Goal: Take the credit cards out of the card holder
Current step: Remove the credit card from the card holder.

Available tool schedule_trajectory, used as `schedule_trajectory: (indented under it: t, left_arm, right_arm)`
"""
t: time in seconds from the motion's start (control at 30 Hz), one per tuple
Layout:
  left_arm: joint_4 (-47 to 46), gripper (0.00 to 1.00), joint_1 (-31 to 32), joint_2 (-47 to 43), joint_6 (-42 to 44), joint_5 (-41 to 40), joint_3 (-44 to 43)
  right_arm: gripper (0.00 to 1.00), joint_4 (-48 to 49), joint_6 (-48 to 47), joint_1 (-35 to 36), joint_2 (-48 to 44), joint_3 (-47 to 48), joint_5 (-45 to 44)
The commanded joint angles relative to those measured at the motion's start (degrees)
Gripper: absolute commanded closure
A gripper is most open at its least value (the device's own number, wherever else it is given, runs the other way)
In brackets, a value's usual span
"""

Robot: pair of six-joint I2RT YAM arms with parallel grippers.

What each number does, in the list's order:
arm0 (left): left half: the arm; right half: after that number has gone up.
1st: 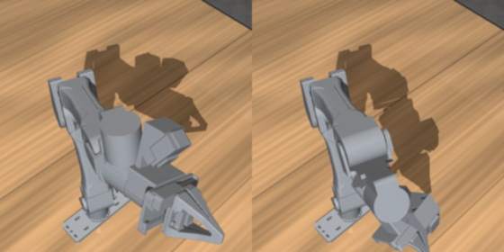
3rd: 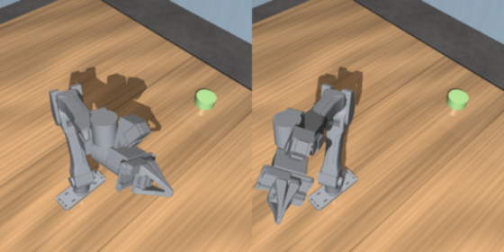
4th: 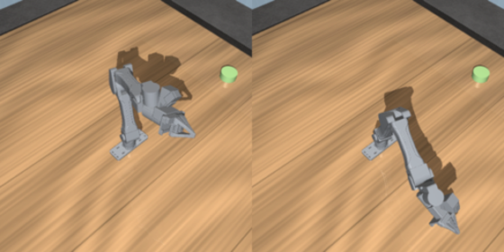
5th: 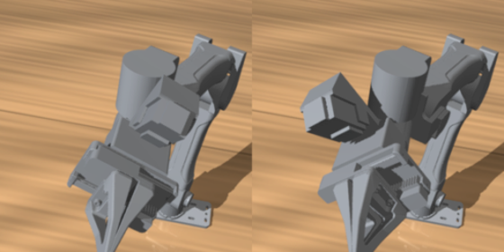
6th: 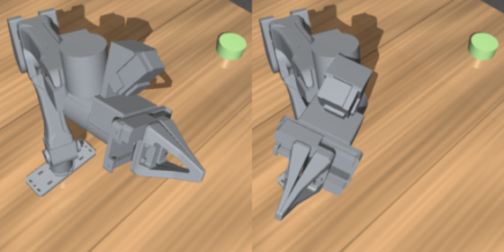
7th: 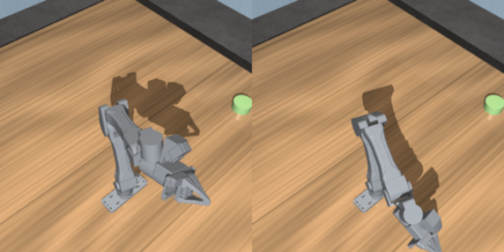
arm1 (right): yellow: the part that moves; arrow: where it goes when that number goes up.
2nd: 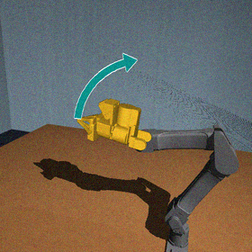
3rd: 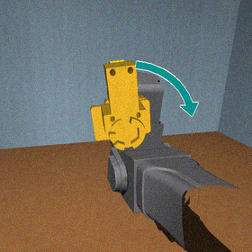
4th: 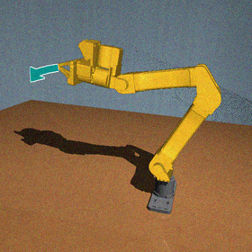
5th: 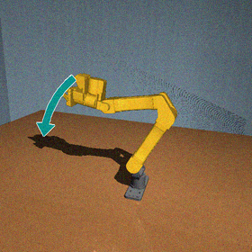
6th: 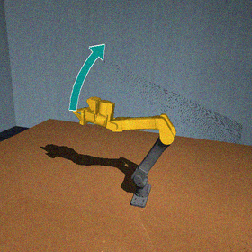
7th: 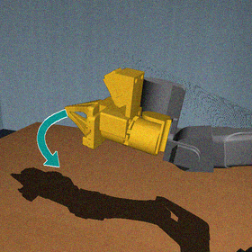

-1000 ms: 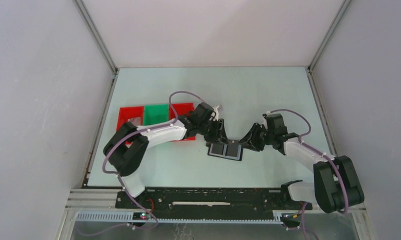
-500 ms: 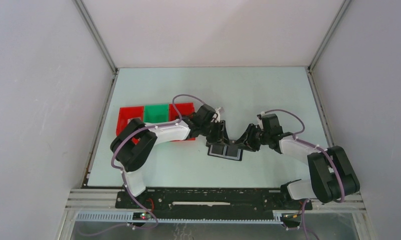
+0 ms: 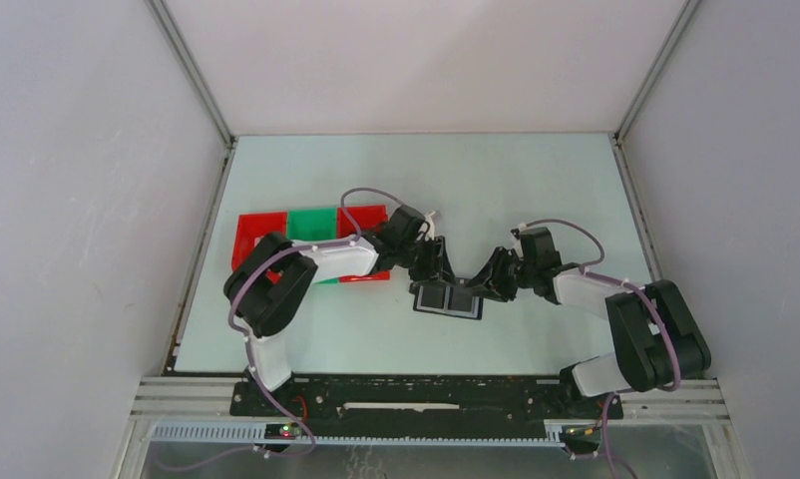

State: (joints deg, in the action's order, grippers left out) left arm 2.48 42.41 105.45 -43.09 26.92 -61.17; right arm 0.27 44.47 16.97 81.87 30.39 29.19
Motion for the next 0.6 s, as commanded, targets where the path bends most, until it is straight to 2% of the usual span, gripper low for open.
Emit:
schedule_trajectory:
  t: [0.0, 0.3, 0.57]
  left_arm:
    - [-2.1, 0.57, -1.0, 1.7, 0.9, 2.6, -0.4]
    - [-3.9, 0.59, -1.2, 3.2, 1.7, 4.2, 0.8]
    - [-5.0, 0.62, -1.2, 4.7, 1.5, 2.3, 2.9]
  right_arm:
    - [0.57, 2.6, 0.6, 0.3, 2.4, -0.1, -1.4]
    - [0.58, 4.7, 1.8, -0.7, 3.9, -1.4, -0.9]
    - [0.58, 3.5, 0.3, -1.8, 4.0, -1.4, -0.7]
